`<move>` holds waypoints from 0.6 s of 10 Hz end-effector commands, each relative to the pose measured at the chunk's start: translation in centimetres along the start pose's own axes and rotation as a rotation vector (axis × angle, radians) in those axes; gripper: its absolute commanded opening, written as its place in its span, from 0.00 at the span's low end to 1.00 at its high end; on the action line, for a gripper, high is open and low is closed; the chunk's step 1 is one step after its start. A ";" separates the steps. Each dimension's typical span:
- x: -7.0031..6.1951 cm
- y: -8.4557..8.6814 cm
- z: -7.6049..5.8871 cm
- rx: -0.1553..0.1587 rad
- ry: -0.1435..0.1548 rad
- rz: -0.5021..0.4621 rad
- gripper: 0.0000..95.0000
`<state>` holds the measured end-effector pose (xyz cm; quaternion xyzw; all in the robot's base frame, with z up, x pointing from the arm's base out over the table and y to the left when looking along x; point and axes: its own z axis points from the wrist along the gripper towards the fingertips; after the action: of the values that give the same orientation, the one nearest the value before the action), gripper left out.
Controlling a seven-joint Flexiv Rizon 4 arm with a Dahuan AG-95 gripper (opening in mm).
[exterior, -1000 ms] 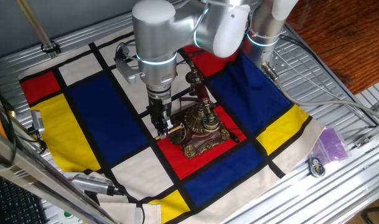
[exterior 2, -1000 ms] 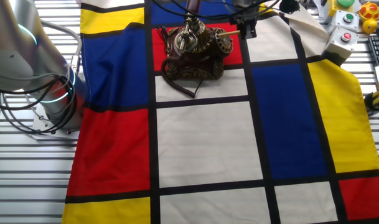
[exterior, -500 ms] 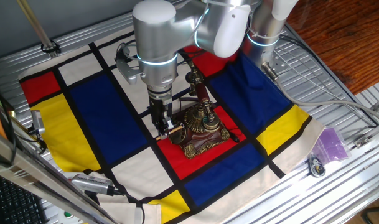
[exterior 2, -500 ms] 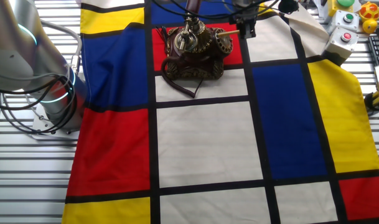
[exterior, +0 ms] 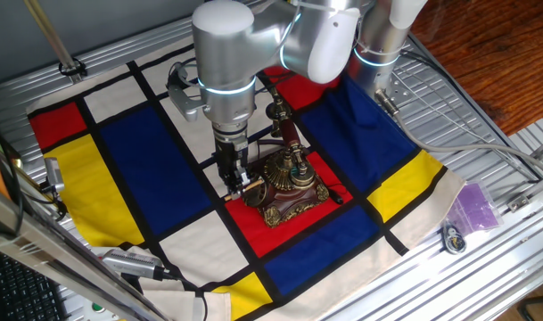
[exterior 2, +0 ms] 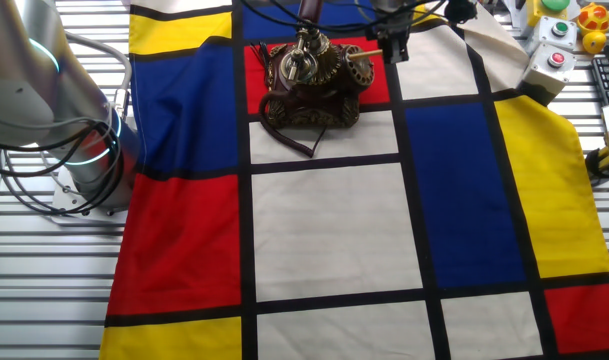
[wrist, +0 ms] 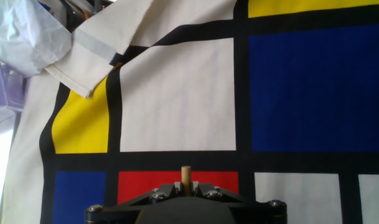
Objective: Dial a number on an old rotary phone
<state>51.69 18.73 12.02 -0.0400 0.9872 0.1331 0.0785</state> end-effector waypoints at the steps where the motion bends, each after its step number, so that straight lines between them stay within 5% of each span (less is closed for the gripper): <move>1: 0.1 0.0 -0.1 0.001 -0.002 0.011 0.00; 6: 0.2 0.3 0.3 -0.002 -0.017 0.031 0.00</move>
<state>51.58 19.27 11.75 -0.0239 0.9866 0.1376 0.0846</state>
